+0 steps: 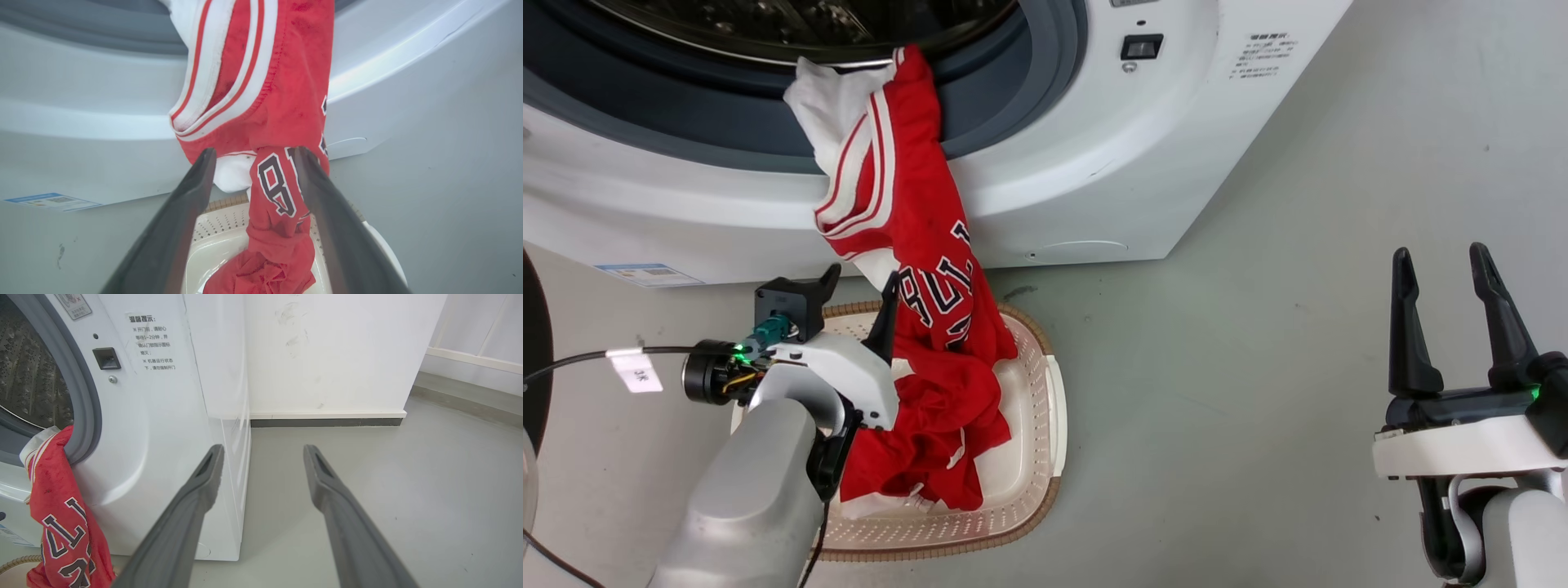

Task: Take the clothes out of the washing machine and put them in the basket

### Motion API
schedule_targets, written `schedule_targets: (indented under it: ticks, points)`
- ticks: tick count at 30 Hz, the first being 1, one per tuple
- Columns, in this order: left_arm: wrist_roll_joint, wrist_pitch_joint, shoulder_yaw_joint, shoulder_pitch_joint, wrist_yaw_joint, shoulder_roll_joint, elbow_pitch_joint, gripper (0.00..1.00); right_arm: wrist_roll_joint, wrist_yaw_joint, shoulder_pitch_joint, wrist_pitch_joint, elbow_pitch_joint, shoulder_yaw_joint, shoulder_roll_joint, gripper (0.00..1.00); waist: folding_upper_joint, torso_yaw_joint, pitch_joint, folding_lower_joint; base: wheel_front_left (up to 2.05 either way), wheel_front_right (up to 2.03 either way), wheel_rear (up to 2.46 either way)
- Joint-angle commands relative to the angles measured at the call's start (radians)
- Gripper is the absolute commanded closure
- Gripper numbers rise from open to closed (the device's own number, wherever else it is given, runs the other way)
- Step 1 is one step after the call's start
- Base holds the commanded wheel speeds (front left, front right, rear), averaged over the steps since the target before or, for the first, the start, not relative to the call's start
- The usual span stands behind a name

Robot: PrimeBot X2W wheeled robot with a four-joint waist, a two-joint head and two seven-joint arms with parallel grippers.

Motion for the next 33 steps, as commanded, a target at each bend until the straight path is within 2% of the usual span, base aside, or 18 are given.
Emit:
schedule_targets:
  ticks: [1, 6, 11, 21, 33]
  points:
    - [0.003, -0.002, 0.009, 0.011, 0.006, 0.002, -0.022, 0.0, -0.002, -0.001, 0.009, -0.002, 0.002, -0.001, 0.001, 0.0, 0.0, 0.004, -0.008, 0.0001, 0.0, 0.0, 0.0]
    - [0.041, -0.003, 0.064, 0.059, 0.047, 0.004, -0.181, 0.0, 0.0, -0.001, 0.017, -0.002, -0.004, 0.004, 0.001, 0.0, 0.0, -0.004, -0.011, 0.0001, 0.0, 0.0, 0.0]
    - [0.063, -0.003, 0.109, 0.105, 0.067, -0.008, -0.256, 0.0, 0.004, -0.001, 0.021, -0.002, -0.009, 0.008, 0.001, 0.0, 0.0, -0.02, 0.0, 0.0001, 0.0, 0.0, 0.0]
    - [0.133, -0.003, 0.161, 0.077, 0.07, -0.013, -0.217, 0.0, 0.016, -0.001, 0.015, -0.002, -0.017, 0.018, 0.001, 0.0, 0.0, -0.054, 0.039, 0.0001, 0.0, 0.0, 0.0]
    - [0.175, -0.003, 0.207, -0.071, 0.028, 0.007, -0.071, 0.0, 0.022, -0.001, -0.01, -0.002, -0.024, 0.023, 0.001, 0.0, 0.0, -0.081, 0.101, 0.0001, 0.0, 0.0, 0.0]
